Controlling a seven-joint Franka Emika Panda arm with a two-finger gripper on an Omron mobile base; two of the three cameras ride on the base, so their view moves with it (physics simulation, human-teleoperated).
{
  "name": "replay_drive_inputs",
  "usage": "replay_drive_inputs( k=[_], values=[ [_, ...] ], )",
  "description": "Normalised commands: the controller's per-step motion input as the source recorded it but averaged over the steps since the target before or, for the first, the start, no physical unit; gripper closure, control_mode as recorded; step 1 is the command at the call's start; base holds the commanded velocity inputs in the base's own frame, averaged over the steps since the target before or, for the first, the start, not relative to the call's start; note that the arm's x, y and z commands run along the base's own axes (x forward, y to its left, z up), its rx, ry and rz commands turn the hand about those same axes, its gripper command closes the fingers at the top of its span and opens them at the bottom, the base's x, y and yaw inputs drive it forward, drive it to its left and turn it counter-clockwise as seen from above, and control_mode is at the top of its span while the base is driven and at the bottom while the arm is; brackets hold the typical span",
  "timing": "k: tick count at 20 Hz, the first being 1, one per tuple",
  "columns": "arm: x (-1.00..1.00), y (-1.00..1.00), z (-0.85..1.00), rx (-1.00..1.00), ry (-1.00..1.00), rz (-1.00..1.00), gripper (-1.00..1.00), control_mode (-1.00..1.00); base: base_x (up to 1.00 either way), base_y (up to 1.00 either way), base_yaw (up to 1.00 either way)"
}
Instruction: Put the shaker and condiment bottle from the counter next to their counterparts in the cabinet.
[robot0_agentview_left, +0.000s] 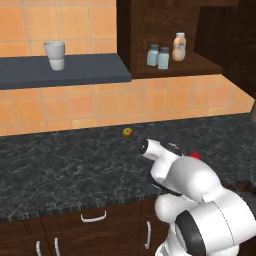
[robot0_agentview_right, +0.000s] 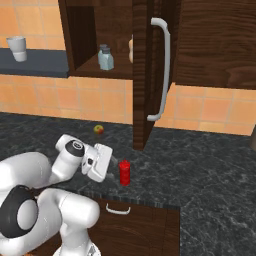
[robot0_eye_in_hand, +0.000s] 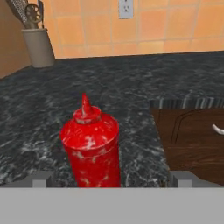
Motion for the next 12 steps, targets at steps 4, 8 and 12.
replay_drive_inputs(
  k=[4,8,12],
  values=[
    [0.15,-0.04,-0.46,0.00,0.00,0.00,-1.00,-1.00,0.00,0.00,0.00],
    [0.05,-0.18,-0.31,0.02,0.00,0.00,-1.00,-1.00,0.00,0.00,0.00],
    [0.08,-0.43,-0.09,0.07,0.00,0.00,-1.00,-1.00,0.00,0.00,0.00]
  ],
)
